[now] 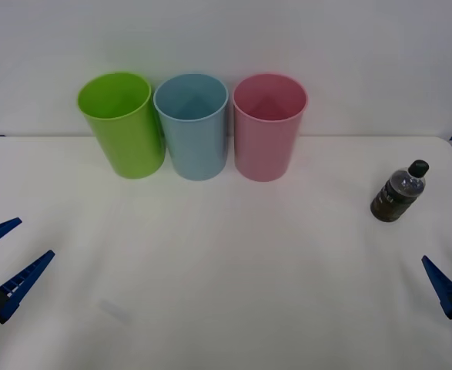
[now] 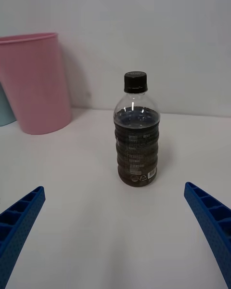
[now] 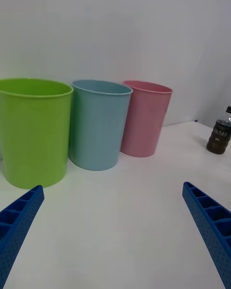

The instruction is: Grasp the object on the table and drop it into the matching bin: aluminum can to the light blue bin, PET bottle to the pink bin.

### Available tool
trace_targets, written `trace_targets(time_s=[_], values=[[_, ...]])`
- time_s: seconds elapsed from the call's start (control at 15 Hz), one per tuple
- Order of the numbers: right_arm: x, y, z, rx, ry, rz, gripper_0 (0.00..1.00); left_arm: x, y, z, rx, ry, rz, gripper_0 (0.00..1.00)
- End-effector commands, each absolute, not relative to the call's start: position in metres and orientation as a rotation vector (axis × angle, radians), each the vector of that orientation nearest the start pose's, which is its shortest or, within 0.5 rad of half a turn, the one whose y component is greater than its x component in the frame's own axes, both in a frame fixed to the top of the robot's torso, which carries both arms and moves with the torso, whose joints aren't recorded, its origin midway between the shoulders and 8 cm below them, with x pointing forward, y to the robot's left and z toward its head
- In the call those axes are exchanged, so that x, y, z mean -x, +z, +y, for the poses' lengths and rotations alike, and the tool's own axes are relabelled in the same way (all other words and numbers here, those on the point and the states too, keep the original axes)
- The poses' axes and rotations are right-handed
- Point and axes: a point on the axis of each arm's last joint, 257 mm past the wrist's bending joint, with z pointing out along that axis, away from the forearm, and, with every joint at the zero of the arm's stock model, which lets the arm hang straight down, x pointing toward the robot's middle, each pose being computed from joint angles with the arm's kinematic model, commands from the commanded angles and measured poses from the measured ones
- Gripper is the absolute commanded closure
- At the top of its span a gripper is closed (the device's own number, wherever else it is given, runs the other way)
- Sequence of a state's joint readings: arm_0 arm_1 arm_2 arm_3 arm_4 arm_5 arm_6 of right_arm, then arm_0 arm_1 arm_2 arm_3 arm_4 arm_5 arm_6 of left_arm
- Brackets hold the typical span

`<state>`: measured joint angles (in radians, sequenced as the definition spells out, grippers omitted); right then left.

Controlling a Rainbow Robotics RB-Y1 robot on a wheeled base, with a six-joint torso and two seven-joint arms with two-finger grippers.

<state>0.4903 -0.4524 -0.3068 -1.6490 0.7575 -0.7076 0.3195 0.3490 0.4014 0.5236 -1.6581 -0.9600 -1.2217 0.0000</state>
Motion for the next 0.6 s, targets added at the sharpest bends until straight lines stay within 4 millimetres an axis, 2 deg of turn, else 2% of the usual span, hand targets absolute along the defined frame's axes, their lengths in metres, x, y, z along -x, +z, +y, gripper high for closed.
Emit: trace_targets(time_s=[0.07,0.33,0.6], values=[[-0.379,-0.245,-0.381,0.182,0.193,1.602,0.00,-0.342,-0.169,0.330,-0.465,-0.567,1.441,0.00],[-0.407,-0.250,-0.379,0.147,0.116,1.604,0.00,-0.342,-0.169,0.330,-0.465,-0.567,1.441,0.00],[-0.438,-0.267,-0.374,0.114,0.136,1.611,0.00,-0.342,-0.169,0.330,-0.465,-0.567,1.441,0.00]])
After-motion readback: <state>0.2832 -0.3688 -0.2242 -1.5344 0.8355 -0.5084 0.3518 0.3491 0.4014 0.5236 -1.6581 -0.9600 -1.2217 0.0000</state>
